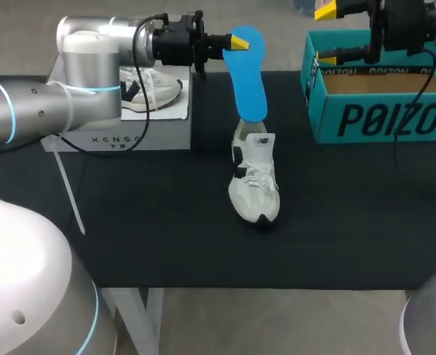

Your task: Take the shoe out of the shoebox, open the shoe tongue, remove and reinsert the insole, then place the shoe into the shoebox

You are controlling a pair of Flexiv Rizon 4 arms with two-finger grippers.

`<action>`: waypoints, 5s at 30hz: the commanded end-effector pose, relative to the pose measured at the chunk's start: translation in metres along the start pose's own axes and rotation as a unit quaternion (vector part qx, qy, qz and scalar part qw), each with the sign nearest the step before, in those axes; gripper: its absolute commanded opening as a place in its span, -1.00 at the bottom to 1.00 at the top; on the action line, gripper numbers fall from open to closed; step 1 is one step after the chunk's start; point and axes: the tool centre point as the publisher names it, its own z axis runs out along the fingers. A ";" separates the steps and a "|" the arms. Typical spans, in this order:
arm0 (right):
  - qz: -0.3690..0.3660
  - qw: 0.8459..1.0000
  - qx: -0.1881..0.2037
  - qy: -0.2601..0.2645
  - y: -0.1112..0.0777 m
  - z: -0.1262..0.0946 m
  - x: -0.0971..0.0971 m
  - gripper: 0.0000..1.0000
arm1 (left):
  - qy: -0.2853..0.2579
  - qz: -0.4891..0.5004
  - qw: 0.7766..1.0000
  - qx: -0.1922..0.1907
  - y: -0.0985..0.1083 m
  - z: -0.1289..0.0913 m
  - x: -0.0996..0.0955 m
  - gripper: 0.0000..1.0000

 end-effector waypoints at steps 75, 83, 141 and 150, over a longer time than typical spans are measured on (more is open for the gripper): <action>0.001 1.000 -0.001 0.000 0.000 0.002 0.000 1.00 | -0.198 0.968 0.133 -0.084 0.035 0.031 0.054 -1.00; 0.001 1.000 -0.001 0.000 0.000 0.002 0.000 1.00 | -0.180 0.976 0.094 -0.082 0.042 0.036 0.061 -1.00; 0.002 0.998 0.030 0.049 0.007 0.040 0.018 -0.74 | -0.128 0.987 0.060 -0.074 0.043 0.072 0.080 -1.00; 0.001 0.998 0.033 0.055 0.005 0.041 0.020 -0.76 | -0.130 0.986 0.066 -0.081 0.039 0.073 0.076 -1.00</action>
